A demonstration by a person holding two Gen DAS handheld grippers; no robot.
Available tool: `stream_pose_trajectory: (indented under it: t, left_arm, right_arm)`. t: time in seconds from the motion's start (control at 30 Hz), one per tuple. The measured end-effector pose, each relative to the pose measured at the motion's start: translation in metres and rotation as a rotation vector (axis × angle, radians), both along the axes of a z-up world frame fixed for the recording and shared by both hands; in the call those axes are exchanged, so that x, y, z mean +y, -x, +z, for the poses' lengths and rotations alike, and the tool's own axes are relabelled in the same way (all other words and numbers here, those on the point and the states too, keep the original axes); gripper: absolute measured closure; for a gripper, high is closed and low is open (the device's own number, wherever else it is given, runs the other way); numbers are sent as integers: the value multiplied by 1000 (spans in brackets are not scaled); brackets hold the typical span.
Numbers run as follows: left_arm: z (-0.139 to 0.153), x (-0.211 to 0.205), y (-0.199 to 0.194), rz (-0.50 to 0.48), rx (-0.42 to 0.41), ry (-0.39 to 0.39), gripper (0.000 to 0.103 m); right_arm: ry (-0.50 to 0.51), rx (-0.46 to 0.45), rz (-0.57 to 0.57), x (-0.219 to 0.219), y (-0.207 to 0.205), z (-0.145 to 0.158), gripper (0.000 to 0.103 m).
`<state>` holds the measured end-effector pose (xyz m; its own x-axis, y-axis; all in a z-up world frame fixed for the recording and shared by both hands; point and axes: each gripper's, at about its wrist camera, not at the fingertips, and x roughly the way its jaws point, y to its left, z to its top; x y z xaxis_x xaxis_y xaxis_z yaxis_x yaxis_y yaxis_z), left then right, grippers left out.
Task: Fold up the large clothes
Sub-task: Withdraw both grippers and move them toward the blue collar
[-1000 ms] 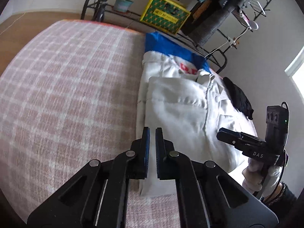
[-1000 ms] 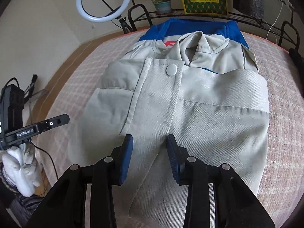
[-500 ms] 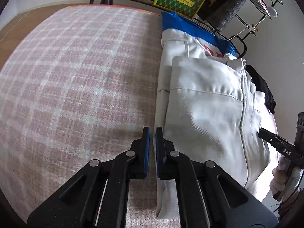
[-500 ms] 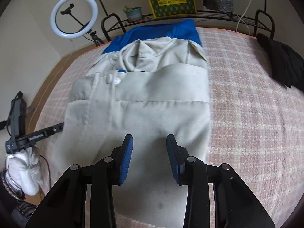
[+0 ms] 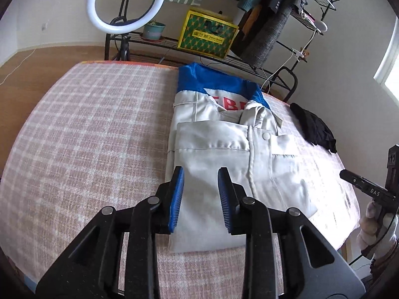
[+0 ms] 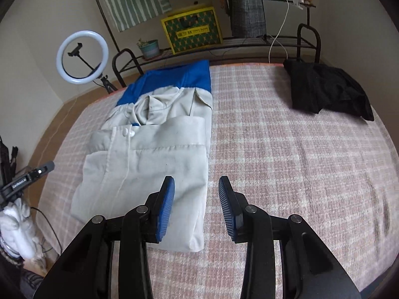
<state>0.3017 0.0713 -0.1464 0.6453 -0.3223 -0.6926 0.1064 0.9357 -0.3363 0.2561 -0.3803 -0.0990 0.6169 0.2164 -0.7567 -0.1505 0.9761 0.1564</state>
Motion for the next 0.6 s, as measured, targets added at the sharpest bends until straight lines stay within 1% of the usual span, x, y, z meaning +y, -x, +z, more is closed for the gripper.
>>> stream_pose_trajectory:
  t: [0.03, 0.13, 0.23, 0.3, 0.37, 0.43, 0.5, 0.6]
  left_arm:
    - [5, -3, 5, -3, -1, -6, 70]
    - [26, -12, 28, -2, -40, -10, 69]
    - [50, -17, 50, 1, -92, -28, 67]
    - [67, -20, 64, 0, -128, -35, 61]
    - [83, -22, 76, -3, -165, -53, 58]
    - [99, -26, 89, -15, -201, -71, 54]
    - [112, -29, 100, -32, -226, -77, 43]
    - [129, -31, 108, -49, -259, -86, 38]
  right_arm:
    - [21, -18, -5, 2, 6, 6, 68]
    - [59, -57, -19, 7, 22, 24, 60]
    - [92, -96, -24, 14, 41, 43, 59]
    - [101, -118, -26, 18, 56, 56, 53]
    - [111, -147, -24, 22, 70, 66, 48]
    - [146, -179, -25, 27, 84, 76, 48]
    - [182, -202, -33, 31, 94, 84, 48]
    - [206, -236, -36, 36, 109, 98, 46]
